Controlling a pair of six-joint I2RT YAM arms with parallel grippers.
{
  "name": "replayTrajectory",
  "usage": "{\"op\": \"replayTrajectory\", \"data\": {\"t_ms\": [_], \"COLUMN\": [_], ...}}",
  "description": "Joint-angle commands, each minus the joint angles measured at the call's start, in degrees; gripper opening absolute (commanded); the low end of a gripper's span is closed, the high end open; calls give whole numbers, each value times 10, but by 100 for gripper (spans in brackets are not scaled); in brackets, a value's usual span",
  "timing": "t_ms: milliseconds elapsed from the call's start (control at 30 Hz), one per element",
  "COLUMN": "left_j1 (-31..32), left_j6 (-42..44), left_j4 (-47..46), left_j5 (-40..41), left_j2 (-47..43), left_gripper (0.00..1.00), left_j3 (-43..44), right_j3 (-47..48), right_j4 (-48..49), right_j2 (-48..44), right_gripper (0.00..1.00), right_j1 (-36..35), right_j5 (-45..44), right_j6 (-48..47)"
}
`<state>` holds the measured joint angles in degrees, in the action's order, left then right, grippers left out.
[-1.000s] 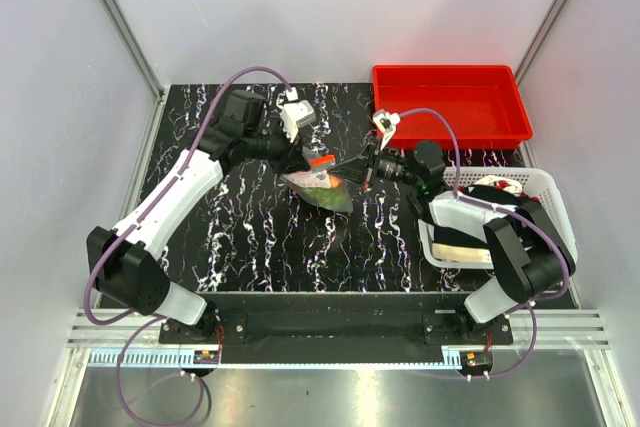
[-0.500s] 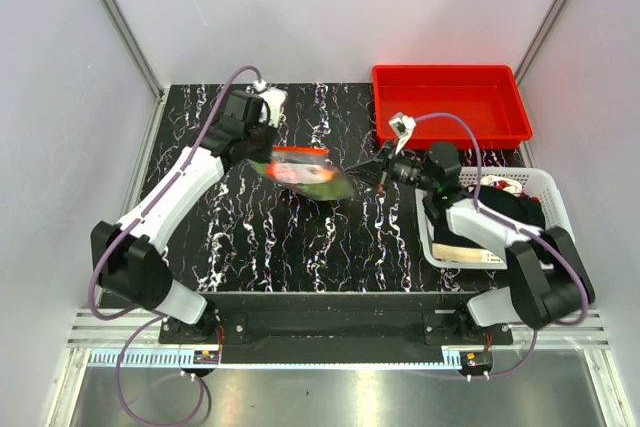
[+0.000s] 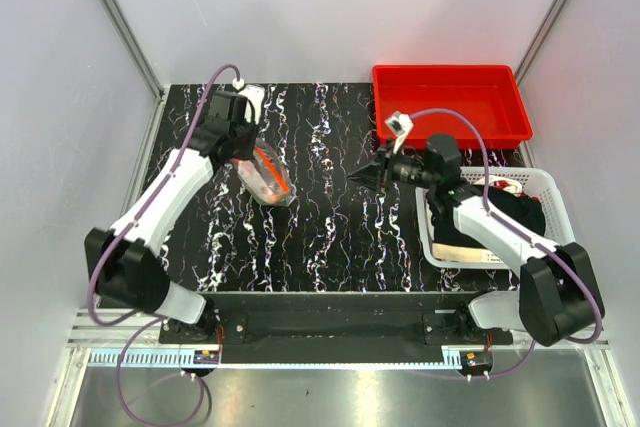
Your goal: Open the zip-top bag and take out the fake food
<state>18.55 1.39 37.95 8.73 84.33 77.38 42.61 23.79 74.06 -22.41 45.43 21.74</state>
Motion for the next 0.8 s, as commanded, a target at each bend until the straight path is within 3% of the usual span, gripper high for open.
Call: {"op": "replayTrajectory", "data": {"t_ms": [0,100,133,233,567,767], "left_j1": [23,29,32,39,51,64], "left_j6": [-8,-12,-12,-31,-17,11], "left_j4": [-60,-60,-60,-58,-55,-54], "left_j5": [-115,-148,-153,-175,-209,-247], "left_j2": [-67,-93,-98,-117,-156,-169], "left_gripper": [0,0,0,0,0,0], "left_j3": [-22,-31,-36,-47,-76,-87], "right_j3": [113,150,163,222,329,401], "right_j4": [-147,-141,-149,-189,-294,-345], "right_j2": [27,71,96,139,168,223], "right_gripper": [56,69,85,100,100,100], "right_j1": [-51,-72,-80,-97,-111,-113], "right_j5": [-49,-28,-25,-29,-70,0], "right_j6": [-69,-56,-57,-74,-194,-292]}}
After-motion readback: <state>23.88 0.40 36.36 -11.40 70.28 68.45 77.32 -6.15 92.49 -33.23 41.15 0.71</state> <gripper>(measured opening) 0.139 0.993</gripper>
